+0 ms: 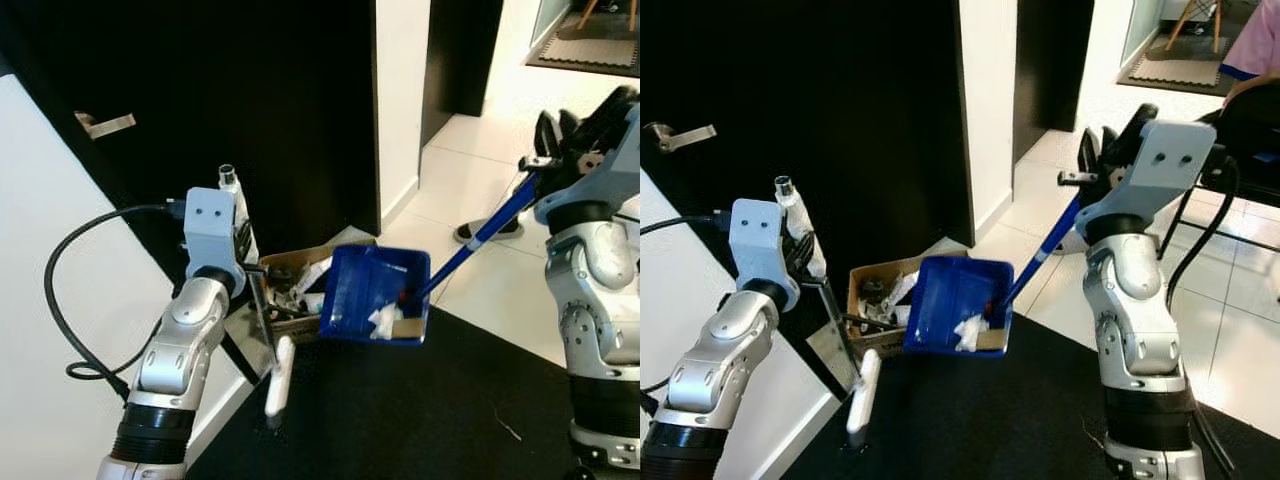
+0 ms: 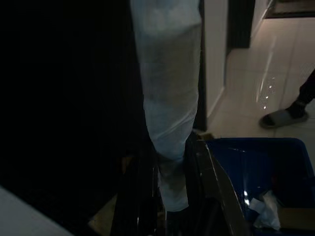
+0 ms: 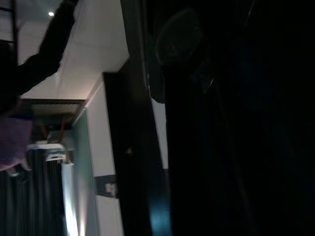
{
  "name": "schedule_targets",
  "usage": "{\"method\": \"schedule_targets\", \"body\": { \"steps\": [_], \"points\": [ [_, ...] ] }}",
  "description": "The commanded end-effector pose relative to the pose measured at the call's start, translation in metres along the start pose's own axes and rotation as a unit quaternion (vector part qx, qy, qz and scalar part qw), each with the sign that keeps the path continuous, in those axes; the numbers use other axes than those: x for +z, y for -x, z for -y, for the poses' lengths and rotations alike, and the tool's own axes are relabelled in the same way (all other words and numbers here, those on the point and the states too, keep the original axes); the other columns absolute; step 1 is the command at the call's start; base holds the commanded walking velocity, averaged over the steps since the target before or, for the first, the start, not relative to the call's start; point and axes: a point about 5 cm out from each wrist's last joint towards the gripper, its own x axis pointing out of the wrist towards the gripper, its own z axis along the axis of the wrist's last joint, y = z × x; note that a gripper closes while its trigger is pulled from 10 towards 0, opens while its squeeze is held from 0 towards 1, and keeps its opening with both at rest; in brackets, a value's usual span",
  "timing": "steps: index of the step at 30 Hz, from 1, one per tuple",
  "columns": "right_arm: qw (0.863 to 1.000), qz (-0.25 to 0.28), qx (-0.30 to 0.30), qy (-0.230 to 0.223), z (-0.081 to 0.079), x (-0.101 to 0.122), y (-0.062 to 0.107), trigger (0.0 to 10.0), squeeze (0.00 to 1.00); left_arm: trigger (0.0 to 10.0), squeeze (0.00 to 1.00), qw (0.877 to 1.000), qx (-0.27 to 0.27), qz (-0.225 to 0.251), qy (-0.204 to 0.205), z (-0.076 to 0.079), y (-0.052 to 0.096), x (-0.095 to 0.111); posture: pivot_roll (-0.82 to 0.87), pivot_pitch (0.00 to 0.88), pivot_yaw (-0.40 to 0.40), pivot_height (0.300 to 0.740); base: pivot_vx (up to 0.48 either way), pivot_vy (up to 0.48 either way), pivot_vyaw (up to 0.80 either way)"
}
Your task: Sweep floor
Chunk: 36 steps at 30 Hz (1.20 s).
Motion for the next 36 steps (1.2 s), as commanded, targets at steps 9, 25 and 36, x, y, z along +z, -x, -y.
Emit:
{"method": "schedule_targets", "body": {
  "steps": [9, 25, 36],
  "points": [
    [1.0, 0.024, 0.011, -0.006, -0.002, -0.002, 0.01, 10.0, 0.0, 10.0, 0.0, 1.0, 0.016, 0.019, -0.018, -0.003, 0.009, 0.001, -0.01, 0.1, 0.138, 0.74, 0.0, 0.0, 0.0],
    [0.999, 0.028, 0.018, -0.002, -0.003, -0.002, 0.01, 10.0, 0.0, 10.0, 0.0, 0.999, 0.022, 0.029, -0.012, -0.004, 0.008, 0.003, -0.01, 0.101, 0.136, 0.74, 0.415, 0.0, 0.0],
    [0.999, 0.026, 0.02, -0.001, -0.003, -0.003, 0.011, 10.0, 0.0, 10.0, 0.0, 0.999, 0.023, 0.031, -0.01, -0.004, 0.007, 0.003, -0.01, 0.101, 0.137, 0.74, 0.48, 0.0, 0.0]
  ]
}}
